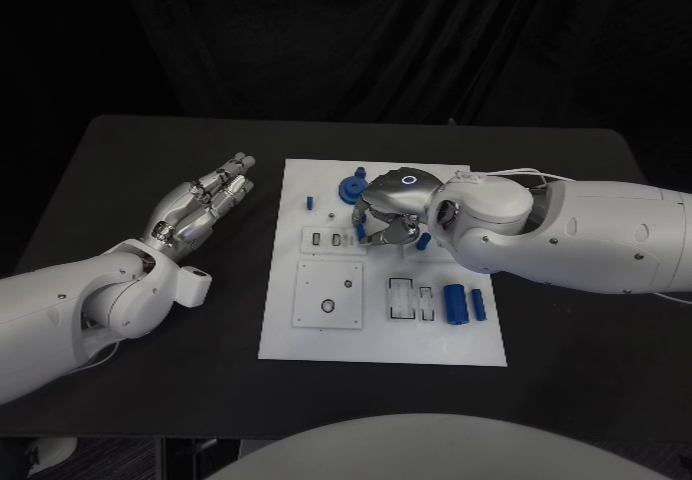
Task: Assemble the parts on the task board
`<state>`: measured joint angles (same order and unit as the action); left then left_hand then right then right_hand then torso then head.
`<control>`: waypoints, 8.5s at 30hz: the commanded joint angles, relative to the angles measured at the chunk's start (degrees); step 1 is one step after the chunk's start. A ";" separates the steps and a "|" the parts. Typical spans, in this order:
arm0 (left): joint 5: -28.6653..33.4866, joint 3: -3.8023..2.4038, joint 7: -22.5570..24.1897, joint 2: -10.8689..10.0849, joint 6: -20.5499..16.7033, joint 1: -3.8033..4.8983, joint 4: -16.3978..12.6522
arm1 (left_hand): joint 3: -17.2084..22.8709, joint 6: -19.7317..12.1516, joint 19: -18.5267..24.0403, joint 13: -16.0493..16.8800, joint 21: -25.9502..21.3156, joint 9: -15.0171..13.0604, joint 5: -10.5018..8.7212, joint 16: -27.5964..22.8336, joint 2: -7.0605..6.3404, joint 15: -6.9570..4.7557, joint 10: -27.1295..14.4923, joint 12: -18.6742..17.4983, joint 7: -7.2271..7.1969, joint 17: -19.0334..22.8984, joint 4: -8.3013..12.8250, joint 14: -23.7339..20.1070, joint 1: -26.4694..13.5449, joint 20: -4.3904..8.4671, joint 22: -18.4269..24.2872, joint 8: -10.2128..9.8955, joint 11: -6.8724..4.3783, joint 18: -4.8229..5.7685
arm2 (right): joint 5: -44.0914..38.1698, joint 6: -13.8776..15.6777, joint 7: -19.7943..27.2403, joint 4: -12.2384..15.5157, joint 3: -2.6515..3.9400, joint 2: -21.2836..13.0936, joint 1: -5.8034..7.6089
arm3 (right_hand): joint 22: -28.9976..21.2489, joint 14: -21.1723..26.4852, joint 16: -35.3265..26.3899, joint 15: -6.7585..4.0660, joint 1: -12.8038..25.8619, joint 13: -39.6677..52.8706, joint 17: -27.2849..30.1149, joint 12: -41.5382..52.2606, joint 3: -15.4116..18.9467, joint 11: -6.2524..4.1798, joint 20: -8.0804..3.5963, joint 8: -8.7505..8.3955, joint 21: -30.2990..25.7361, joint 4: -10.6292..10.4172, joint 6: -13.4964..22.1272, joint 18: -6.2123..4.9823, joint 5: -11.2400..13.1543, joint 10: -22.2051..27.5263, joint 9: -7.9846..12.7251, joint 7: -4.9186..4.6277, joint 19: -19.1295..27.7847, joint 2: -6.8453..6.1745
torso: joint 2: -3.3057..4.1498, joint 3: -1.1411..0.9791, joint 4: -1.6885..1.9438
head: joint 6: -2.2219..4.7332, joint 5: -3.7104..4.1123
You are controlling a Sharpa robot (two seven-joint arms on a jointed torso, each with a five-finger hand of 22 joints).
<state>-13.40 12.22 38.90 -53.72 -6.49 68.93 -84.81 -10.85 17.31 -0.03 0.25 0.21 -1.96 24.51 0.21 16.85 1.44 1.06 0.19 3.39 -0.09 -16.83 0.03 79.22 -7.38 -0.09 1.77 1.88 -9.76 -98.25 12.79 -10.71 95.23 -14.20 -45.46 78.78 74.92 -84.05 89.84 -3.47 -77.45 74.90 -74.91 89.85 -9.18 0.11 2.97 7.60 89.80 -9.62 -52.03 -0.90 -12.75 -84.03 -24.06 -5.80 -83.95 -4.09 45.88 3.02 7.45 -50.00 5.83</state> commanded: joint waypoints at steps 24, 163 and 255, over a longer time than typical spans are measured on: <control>0.26 -0.04 8.44 -0.18 0.66 0.09 0.48 | 0.56 -0.29 0.03 0.00 -0.21 -0.07 0.60 -0.21 -0.29 0.53 -0.11 0.05 0.35 0.09 0.22 -0.03 1.23 -0.49 0.09 0.22 0.46 -0.14 | -0.37 2.71 1.30 0.44 0.04 -0.54 -0.18 | 15.08 -5.95 0.16 -0.24 3.29 15.10 -15.09 0.15 2.73 -0.36 -0.19 -4.11 0.20 -1.39 11.20 0.90 9.39 -5.97 6.55 0.77 -6.05 -1.33 | -0.01 0.02 -0.04 | 0.00 -0.27; -55.77 -0.07 -60.88 22.29 5.06 7.43 5.57 | 4.84 34.05 -81.51 89.75 84.53 -54.22 -13.06 89.79 -7.16 -4.93 88.94 89.81 -0.76 -89.91 0.62 89.97 -14.39 4.39 -80.28 26.74 -2.88 7.03 | 7.89 16.17 6.32 -2.67 -0.01 -11.39 -0.28 | 15.08 -5.95 0.16 0.11 -0.47 15.10 -15.09 0.15 0.60 0.10 -0.02 -0.94 0.20 -4.79 6.81 0.90 0.50 -5.97 13.79 0.02 -6.05 2.90 | -6.84 -4.35 -5.95 | 0.00 -4.05; -55.77 -0.06 -61.52 23.89 10.05 7.00 7.84 | 10.35 37.89 -81.60 89.75 83.78 -55.24 -7.37 89.79 -9.03 -5.73 88.94 89.81 -1.69 -89.91 3.47 89.97 -8.67 5.12 -80.39 21.11 -3.75 6.96 | 7.89 12.52 5.65 -3.01 -0.02 -11.17 -0.28 | 15.08 -5.95 0.16 0.19 -0.76 15.10 -15.09 0.15 0.38 0.16 0.16 -1.19 0.20 -4.00 6.12 0.90 -0.18 -5.97 14.19 -0.07 -6.05 3.03 | -7.00 -4.13 -5.94 | 0.00 -3.89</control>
<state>-69.18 12.15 -23.19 -29.83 2.80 76.06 -76.89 -0.80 54.71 -81.60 75.06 84.21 -57.17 16.87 89.85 7.80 -4.00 84.04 89.86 1.69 -74.91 -13.28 84.05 70.04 -2.57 -74.91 23.07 -1.32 -3.51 -90.23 25.70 -4.14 92.23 -14.25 -56.63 78.62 74.91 -83.96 89.83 -3.58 -78.17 74.90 -74.91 89.85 -8.78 -0.20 2.87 6.43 89.80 -13.98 -45.44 -0.91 -12.61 -83.93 -9.96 -5.90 -84.06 -1.27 38.90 -1.14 1.52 -50.00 1.98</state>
